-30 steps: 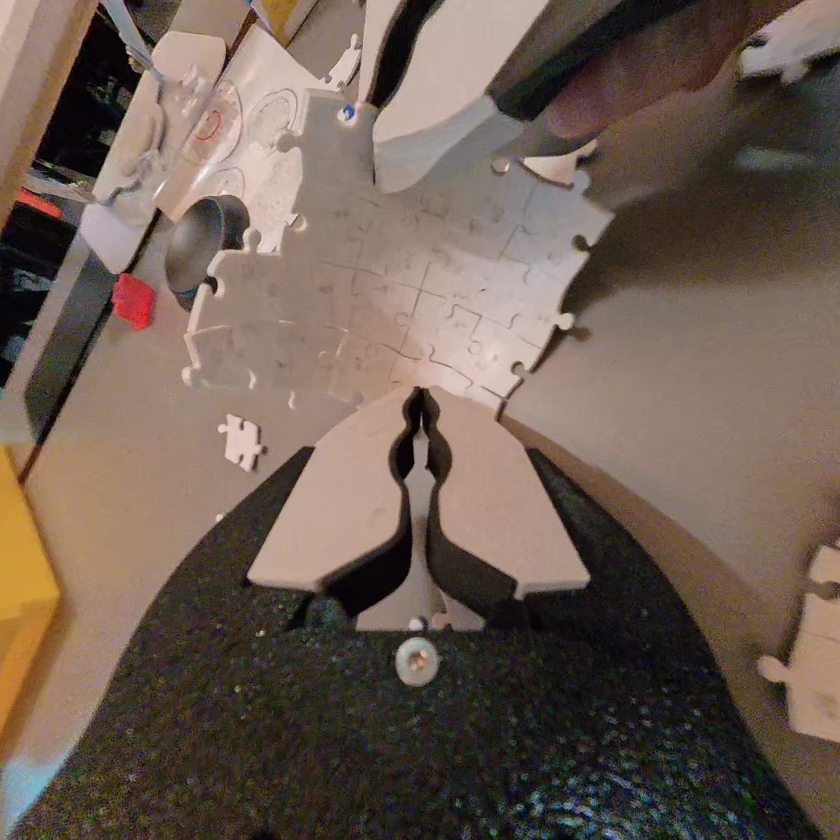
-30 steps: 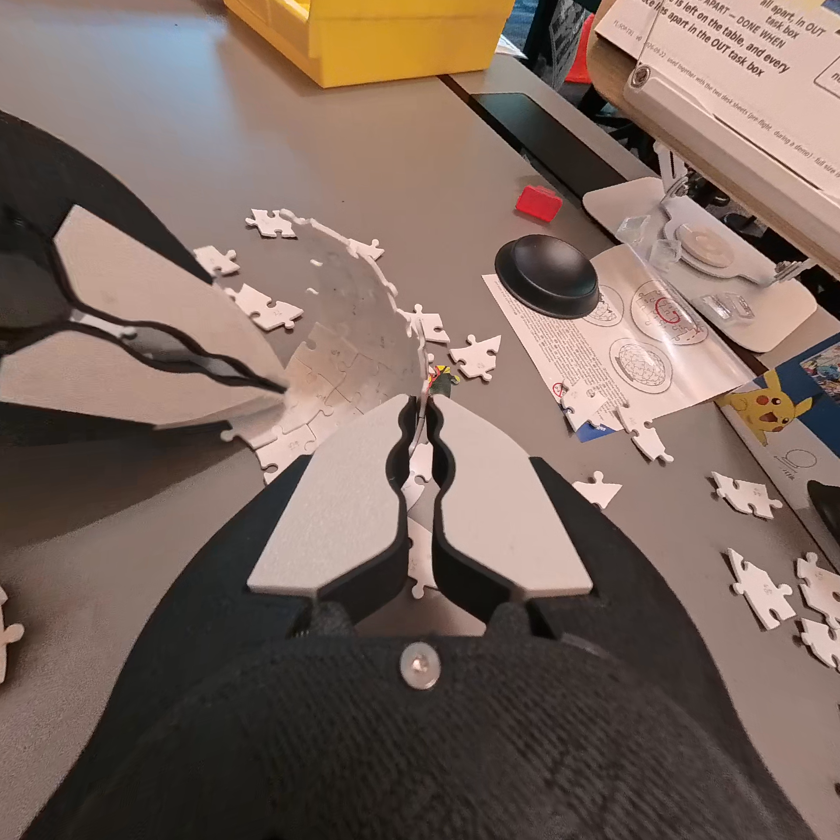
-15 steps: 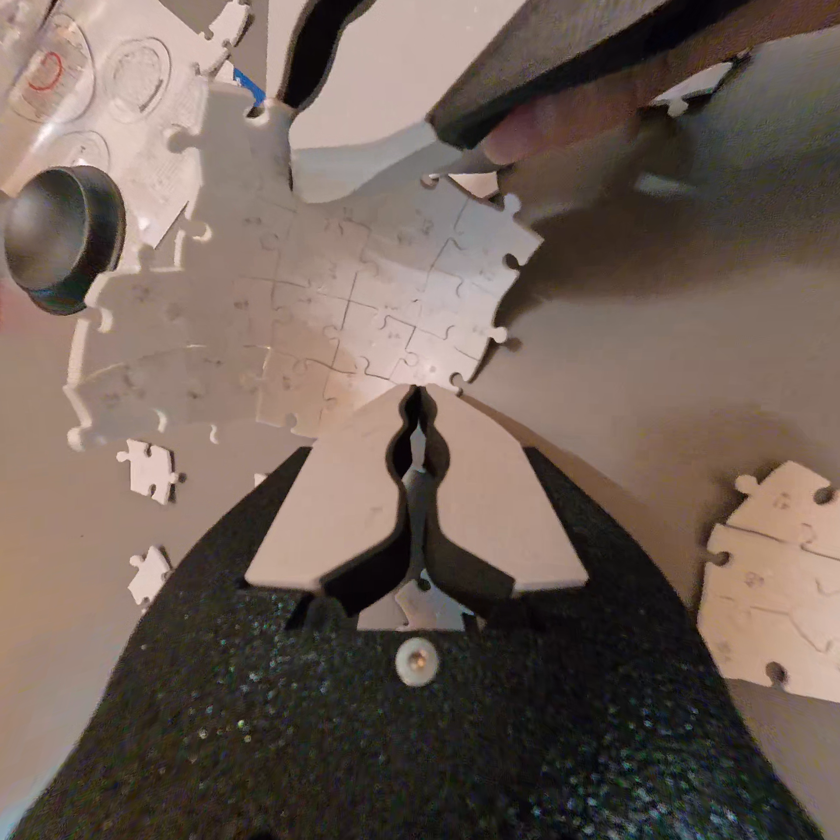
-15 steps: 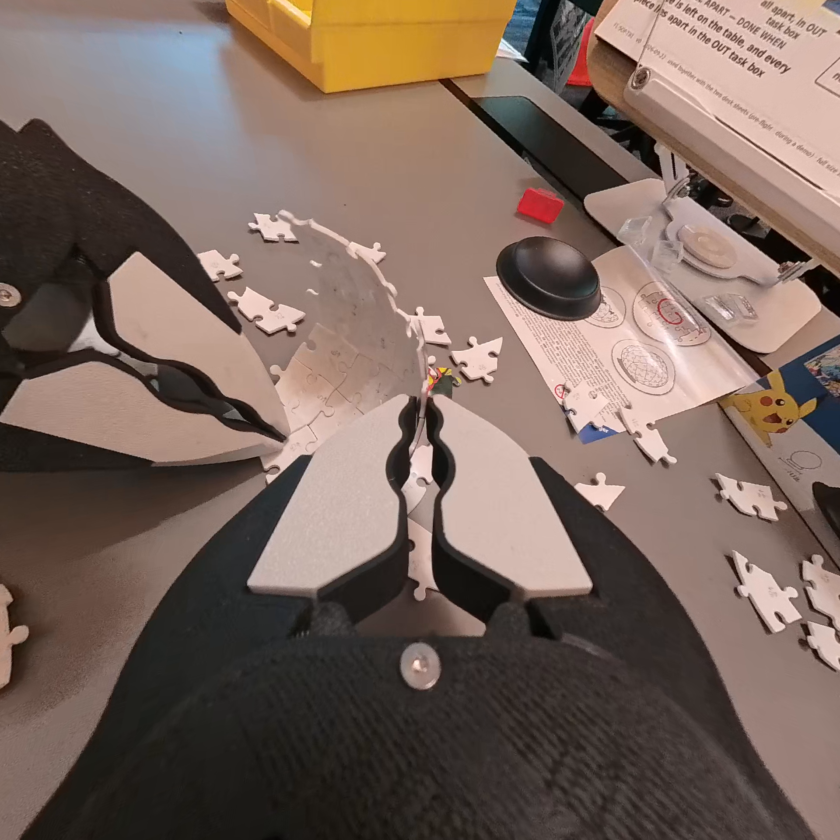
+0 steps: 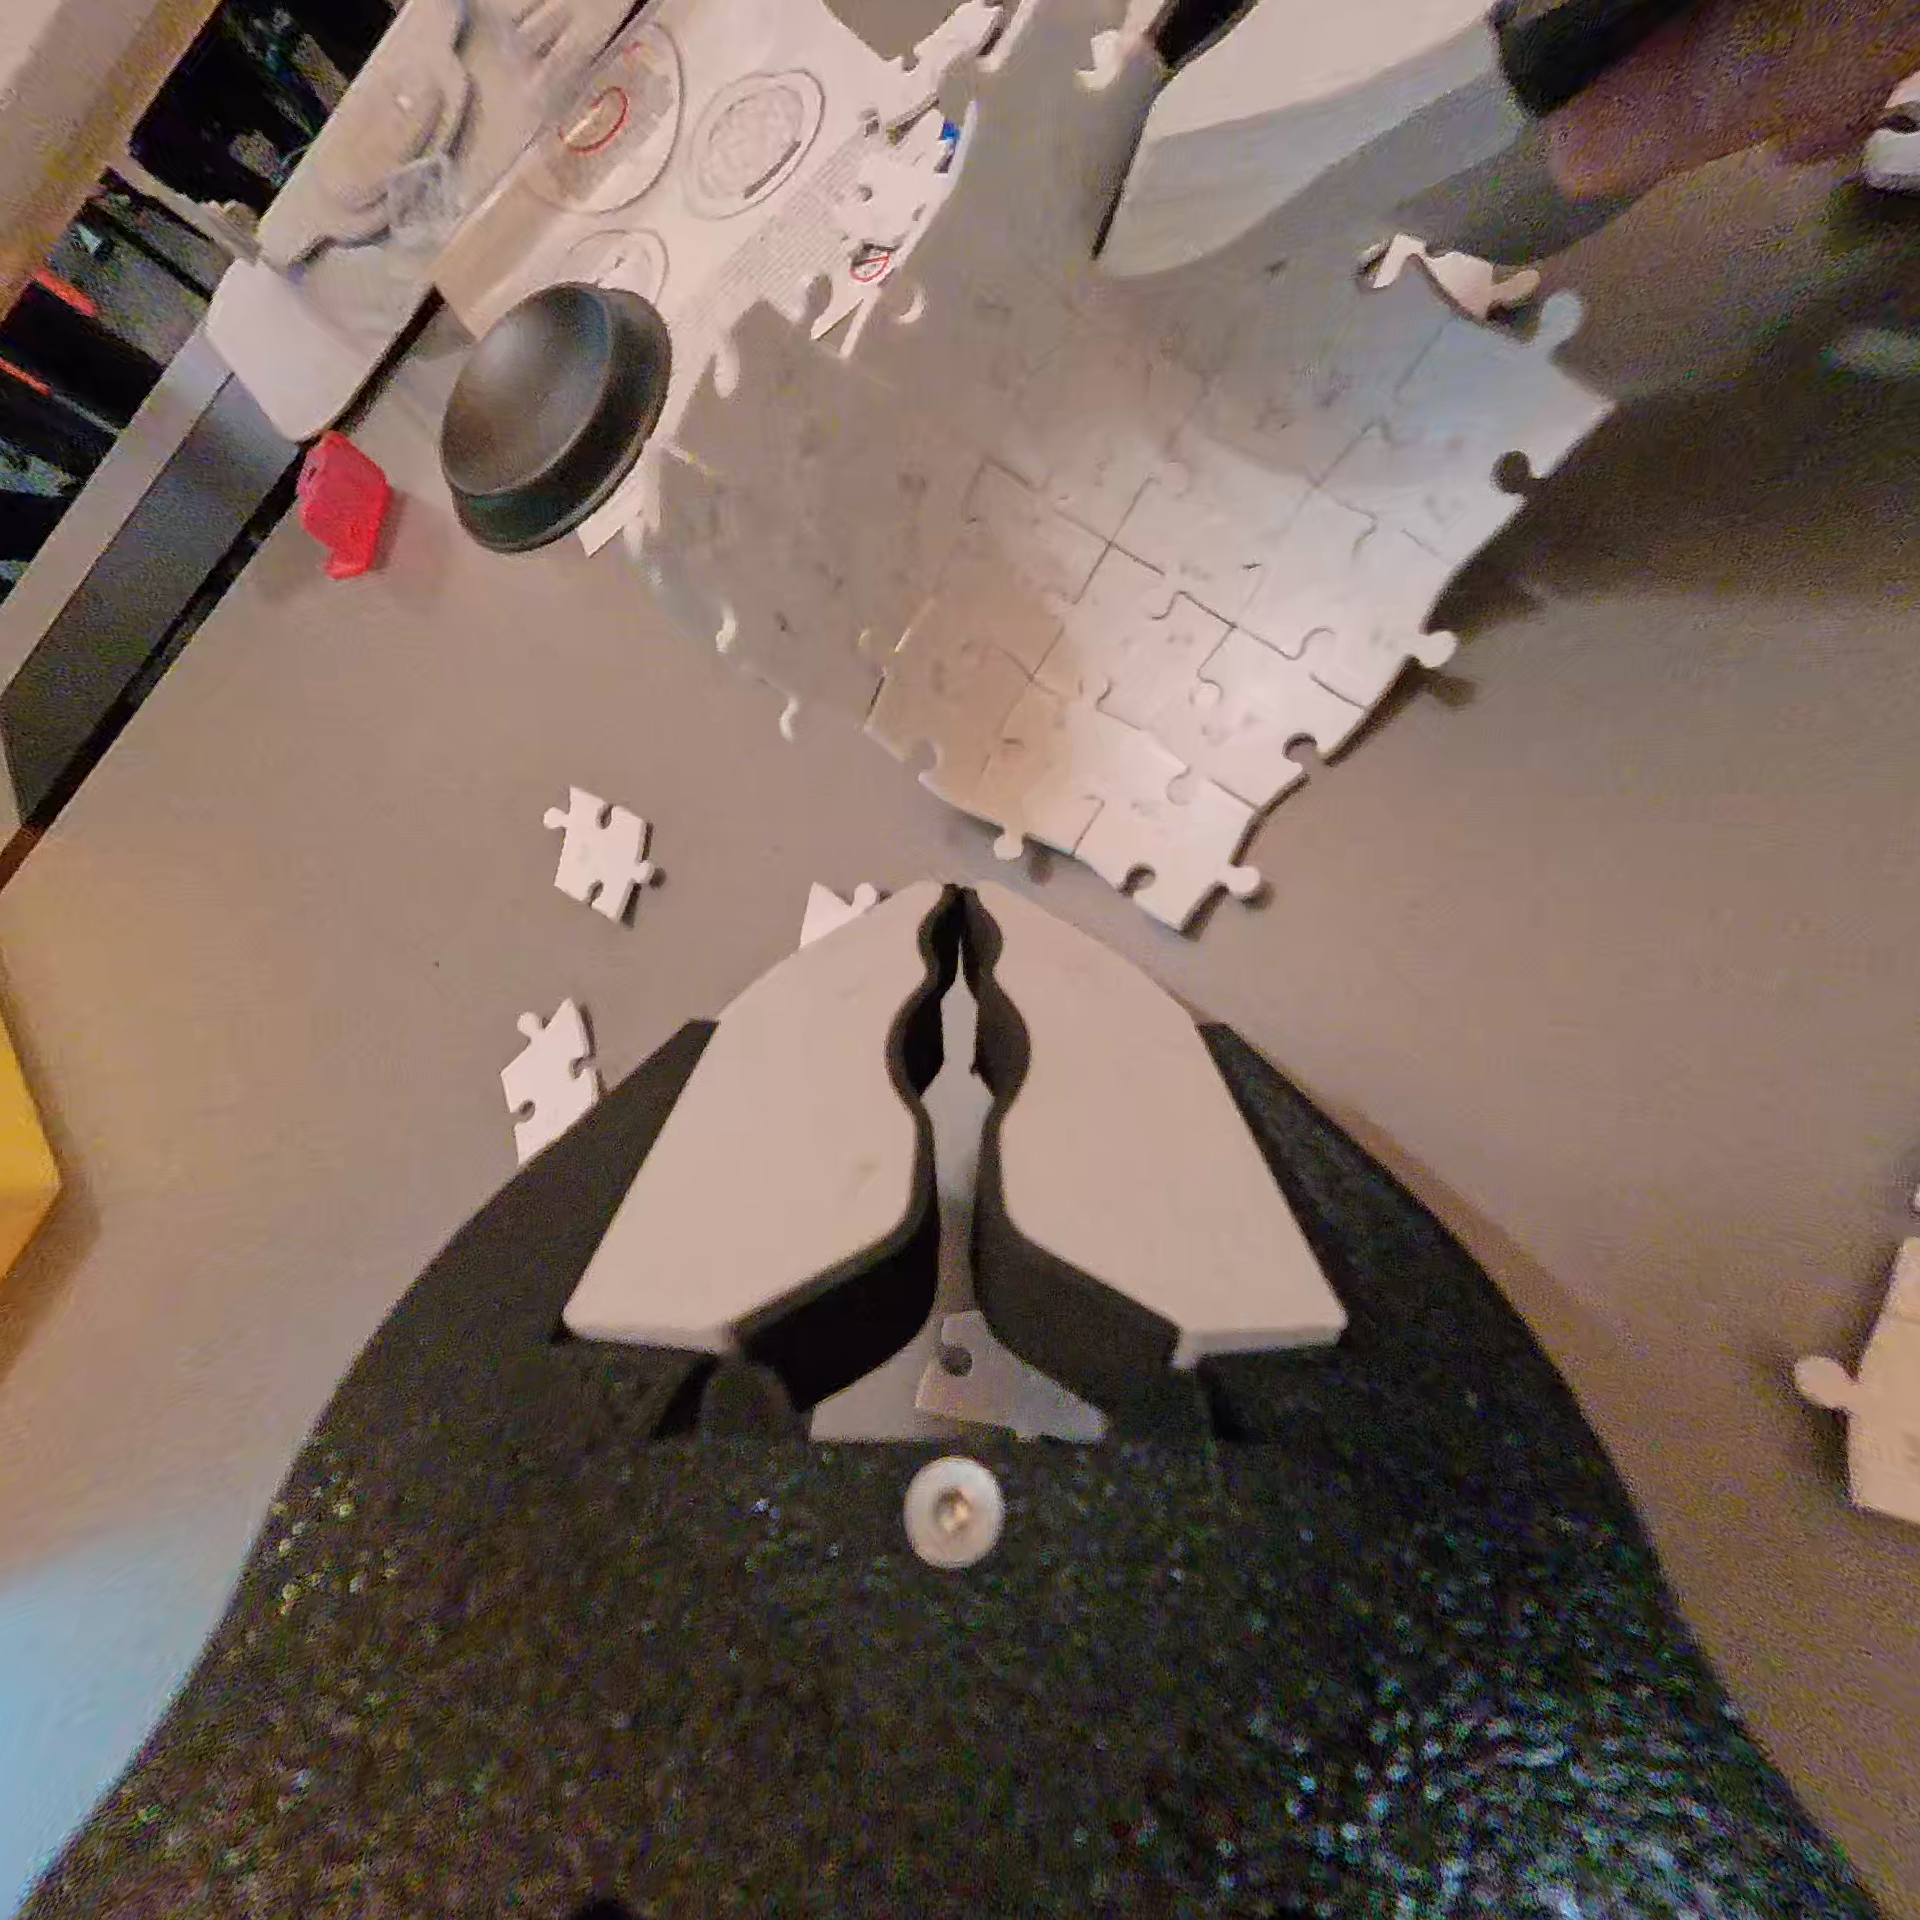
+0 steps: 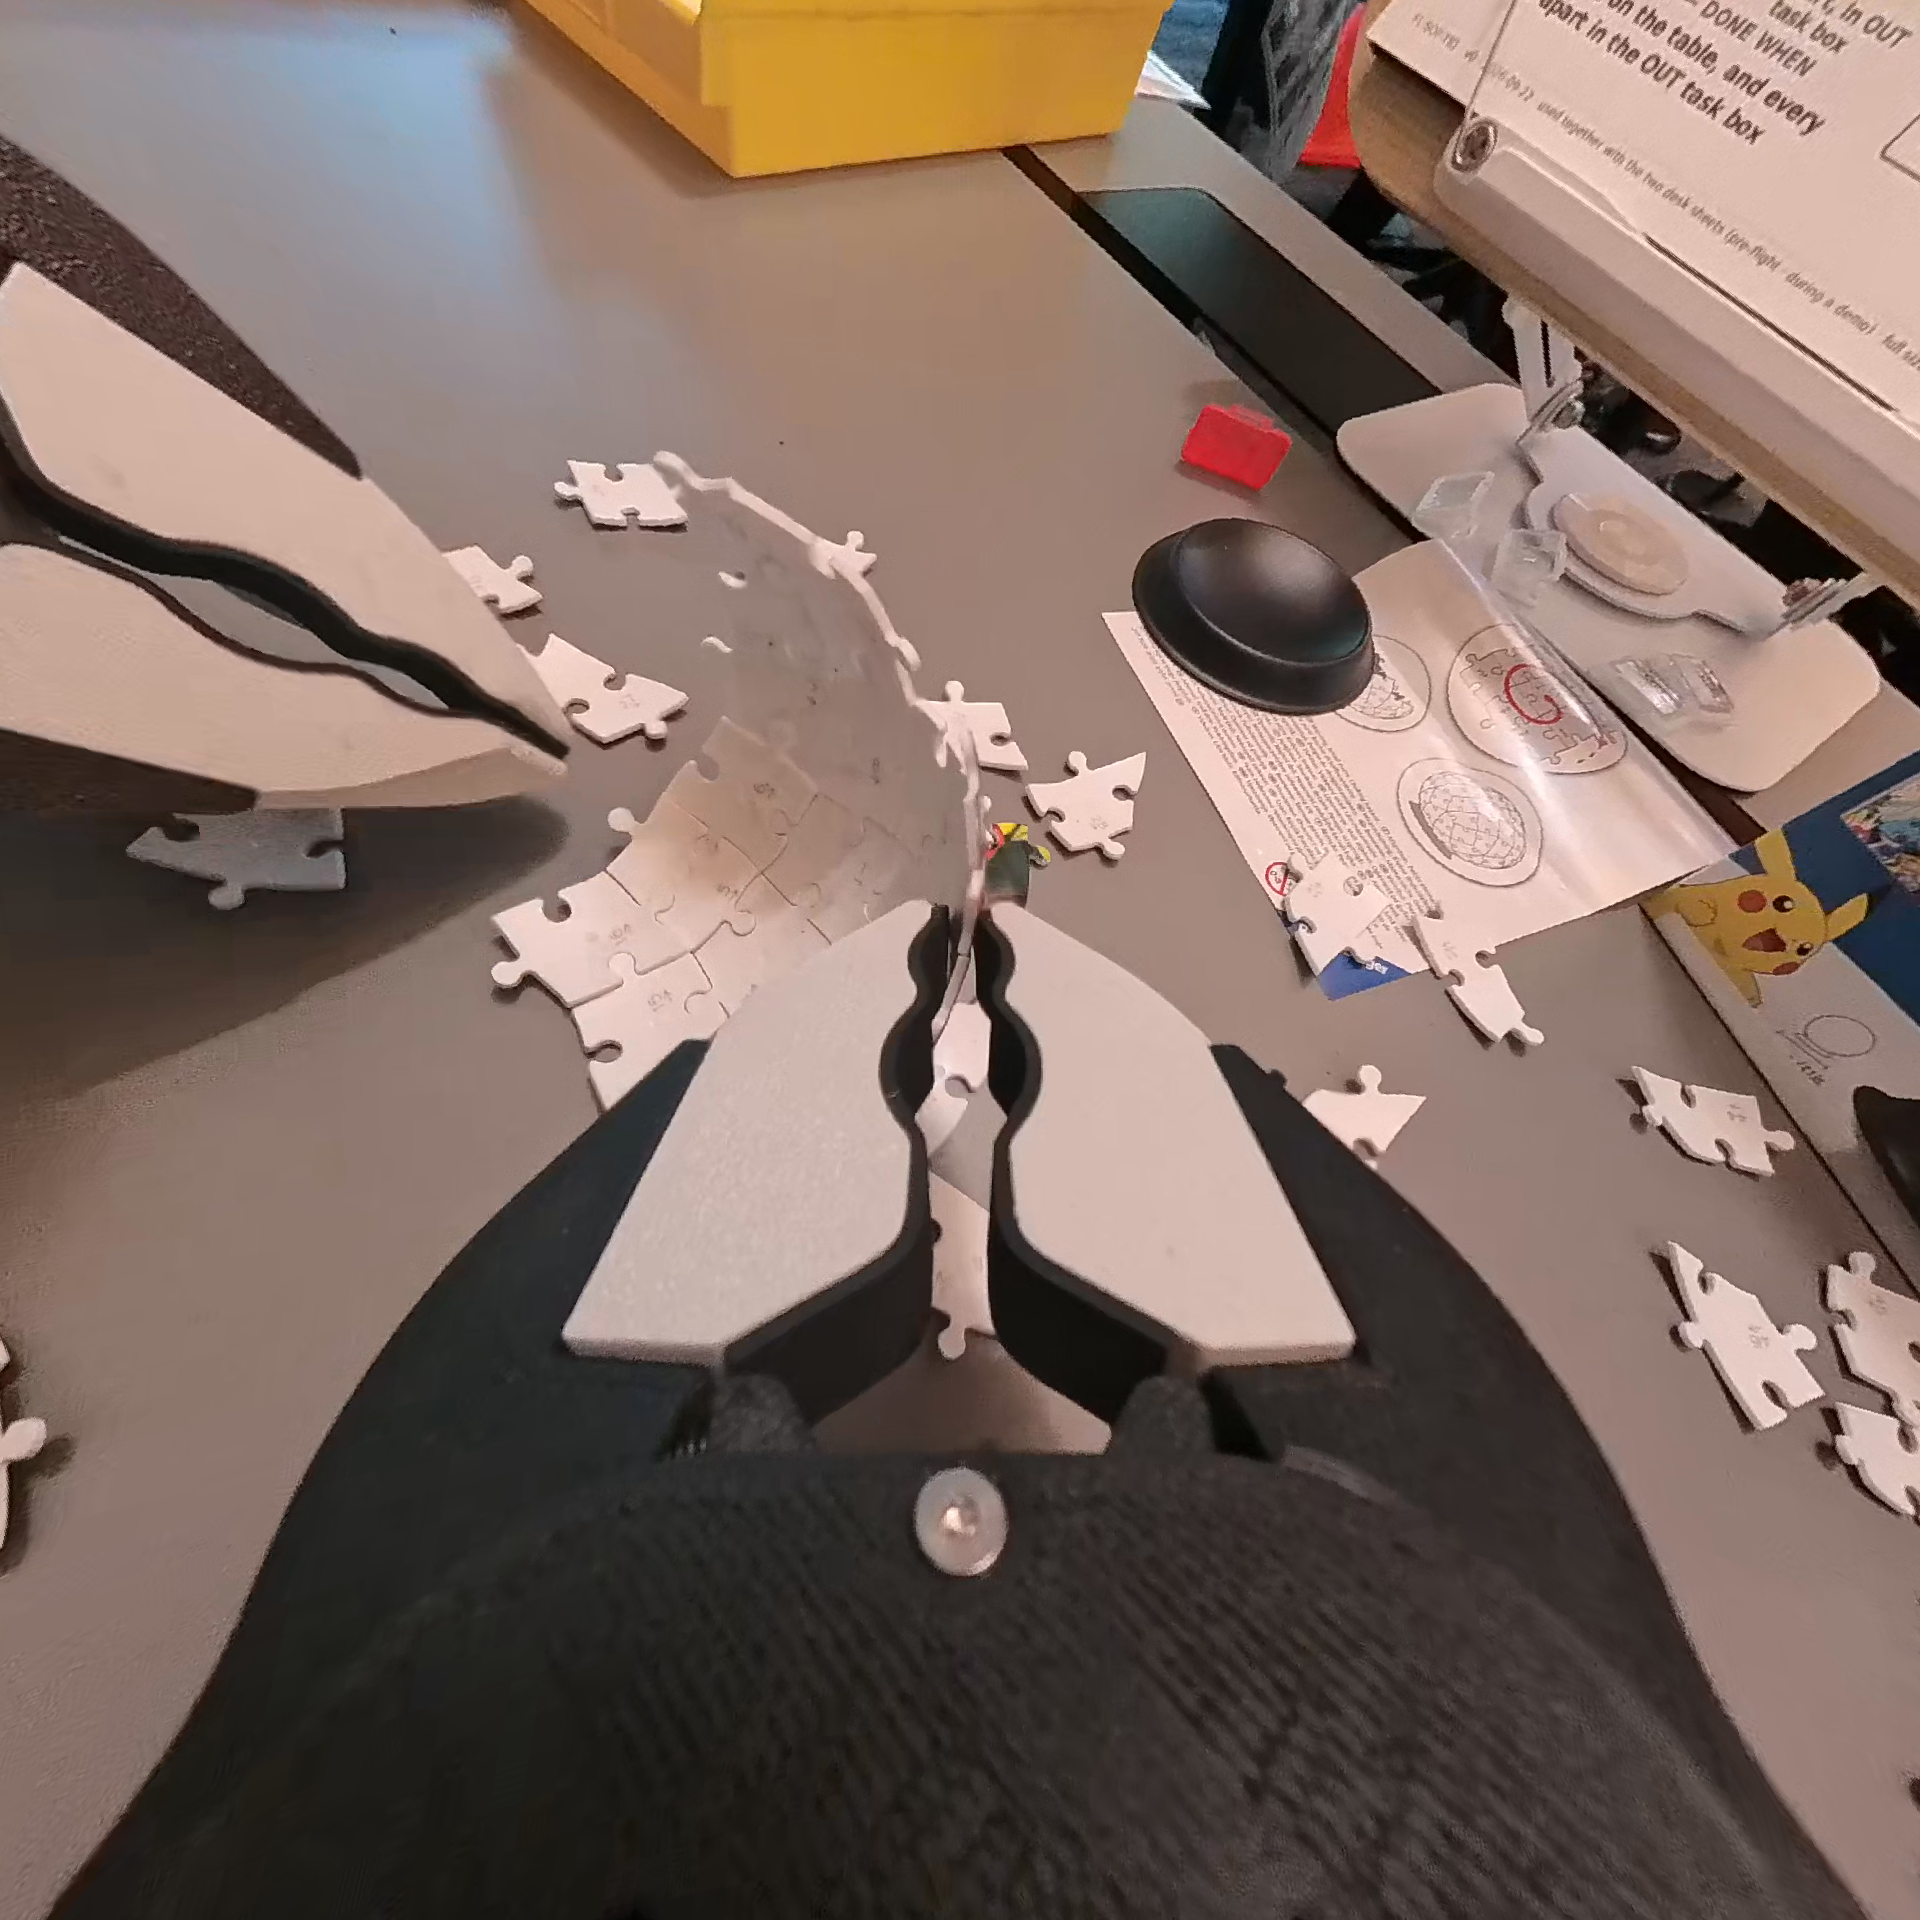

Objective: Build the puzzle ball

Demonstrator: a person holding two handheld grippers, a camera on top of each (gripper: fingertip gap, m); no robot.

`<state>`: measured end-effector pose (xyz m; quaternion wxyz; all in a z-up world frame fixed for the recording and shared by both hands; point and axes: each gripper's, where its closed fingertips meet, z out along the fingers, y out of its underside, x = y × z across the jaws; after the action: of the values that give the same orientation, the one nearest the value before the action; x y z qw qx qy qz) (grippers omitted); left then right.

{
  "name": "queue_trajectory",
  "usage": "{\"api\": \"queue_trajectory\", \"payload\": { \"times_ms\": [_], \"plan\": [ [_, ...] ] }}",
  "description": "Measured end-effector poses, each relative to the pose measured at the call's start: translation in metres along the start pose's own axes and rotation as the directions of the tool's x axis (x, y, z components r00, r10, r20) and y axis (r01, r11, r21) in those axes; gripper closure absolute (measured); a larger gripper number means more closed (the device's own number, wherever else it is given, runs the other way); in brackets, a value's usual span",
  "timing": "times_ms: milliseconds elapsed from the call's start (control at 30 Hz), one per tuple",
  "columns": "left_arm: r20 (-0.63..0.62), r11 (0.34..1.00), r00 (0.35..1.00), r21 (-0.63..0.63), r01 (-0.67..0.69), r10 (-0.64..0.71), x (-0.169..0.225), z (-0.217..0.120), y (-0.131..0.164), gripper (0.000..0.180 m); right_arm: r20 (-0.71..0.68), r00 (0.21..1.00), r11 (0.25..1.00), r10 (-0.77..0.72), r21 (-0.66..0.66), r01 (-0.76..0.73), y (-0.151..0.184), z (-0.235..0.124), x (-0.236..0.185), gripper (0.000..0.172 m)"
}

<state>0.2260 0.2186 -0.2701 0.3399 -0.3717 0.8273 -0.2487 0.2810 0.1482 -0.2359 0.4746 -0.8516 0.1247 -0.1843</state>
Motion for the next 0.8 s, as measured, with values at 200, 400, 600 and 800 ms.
{"api": "queue_trajectory", "payload": {
  "times_ms": [200,400,600,800],
  "plan": [
    [-0.043,0.963,0.964,0.042,0.265,-0.264,-0.007,0.0,0.001,0.18,0.027,0.986,0.986,0.163,-0.024,-0.163,0.012,0.0,0.009,0.167],
    [-0.106,0.949,0.946,0.049,0.312,-0.306,-0.001,-0.004,0.001,0.177,0.129,0.937,0.946,0.323,-0.017,-0.324,0.017,-0.007,0.014,0.169],
    [-0.115,0.965,0.962,0.059,0.254,-0.246,0.003,-0.007,-0.004,0.176,0.166,0.935,0.945,0.313,0.04,-0.323,0.014,-0.047,0.049,0.169],
    [-0.137,0.986,0.977,0.021,0.166,-0.161,0.012,-0.003,-0.003,0.174,0.126,0.931,0.927,0.342,0.12,-0.356,0.014,-0.093,0.102,0.169]
  ]
}}
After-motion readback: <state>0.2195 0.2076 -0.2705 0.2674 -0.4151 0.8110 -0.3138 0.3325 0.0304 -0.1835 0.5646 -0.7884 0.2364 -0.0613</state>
